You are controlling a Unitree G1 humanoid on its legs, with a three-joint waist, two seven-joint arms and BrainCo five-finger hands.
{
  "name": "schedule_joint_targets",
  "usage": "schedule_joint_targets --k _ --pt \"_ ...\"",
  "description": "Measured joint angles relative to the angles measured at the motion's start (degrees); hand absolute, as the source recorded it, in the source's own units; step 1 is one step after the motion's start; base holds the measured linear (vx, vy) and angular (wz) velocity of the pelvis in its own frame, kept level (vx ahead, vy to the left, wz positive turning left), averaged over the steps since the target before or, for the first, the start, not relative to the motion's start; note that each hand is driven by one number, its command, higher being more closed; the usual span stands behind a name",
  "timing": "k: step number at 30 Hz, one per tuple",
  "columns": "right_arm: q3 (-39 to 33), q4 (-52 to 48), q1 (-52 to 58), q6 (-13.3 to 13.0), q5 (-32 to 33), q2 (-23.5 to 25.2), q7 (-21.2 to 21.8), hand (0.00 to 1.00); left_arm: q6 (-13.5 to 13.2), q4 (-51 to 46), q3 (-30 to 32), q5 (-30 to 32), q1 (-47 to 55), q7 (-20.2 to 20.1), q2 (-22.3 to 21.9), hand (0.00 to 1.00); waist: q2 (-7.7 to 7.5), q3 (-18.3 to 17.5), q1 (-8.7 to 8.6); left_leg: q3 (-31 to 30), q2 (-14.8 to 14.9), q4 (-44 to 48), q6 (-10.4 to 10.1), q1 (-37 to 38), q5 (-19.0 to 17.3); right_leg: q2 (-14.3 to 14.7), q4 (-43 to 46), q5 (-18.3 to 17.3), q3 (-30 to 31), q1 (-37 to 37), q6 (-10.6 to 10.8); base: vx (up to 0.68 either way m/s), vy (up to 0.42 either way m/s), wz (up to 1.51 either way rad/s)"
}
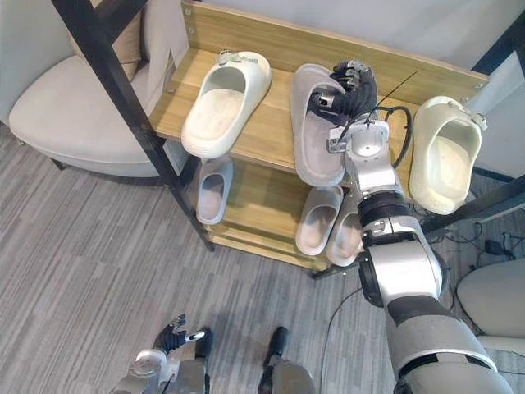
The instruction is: Organize the slippers on the shoe rack
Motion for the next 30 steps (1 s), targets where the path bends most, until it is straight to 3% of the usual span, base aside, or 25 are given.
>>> schedule_joint_targets --k 7,15,22,27,30 --pt "0.93 -5.52 2.42 -0.40 0.54 -0.13 0.53 1.00 0.03 -0.06 -0.02 0.02 -0.31 0.30 0.01 0.00 -0.20 0.36 -0.08 0.53 -0.03 0.00 0.00 0.18 -0.01 -0.07 0.00 0.00 0.31 0.01 0.00 0.00 0.000 0.00" --pt "1.95 -24.45 15.47 -2.37 2.56 -0.36 0.79 1.00 0.08 -0.14 0.01 0.19 -0.37 0.28 -0.12 0.00 -0.24 0.33 -0.42 0.92 -0.13 0.16 0.02 1.12 -0.07 -0.25 0.01 -0.02 0.72 0.97 0.04 0.00 0.000 0.00" --pt "-0.24 -40.17 28.69 -3.29 1.15 3.89 -0.16 1.00 0.27 -0.07 0.20 1.48 -0.10 0.23 -0.44 0.00 -0.19 -0.28 -1.34 1.81 -0.03 0.48 -0.01 1.60 -0.08 -0.21 0.01 0.13 1.46 1.23 0.27 -0.01 0.007 -0.06" --pt "-0.06 -50.73 38.73 -3.94 -2.47 7.24 -0.21 1.00 0.82 0.05 0.18 2.58 1.35 0.11 -1.30 0.00 -0.19 -4.10 -2.07 3.69 0.05 0.54 -0.02 2.60 -0.38 -0.09 0.01 0.31 3.27 1.28 0.51 0.00 0.018 -0.16" --pt "0.12 -54.70 42.02 -4.74 -2.96 8.90 -0.10 1.00 0.92 0.38 0.17 3.17 1.48 0.09 -1.44 0.00 -0.12 -4.42 -2.34 4.55 0.14 0.84 0.04 3.74 -0.88 0.04 0.00 0.43 4.23 2.07 0.61 -0.01 0.020 -0.17"
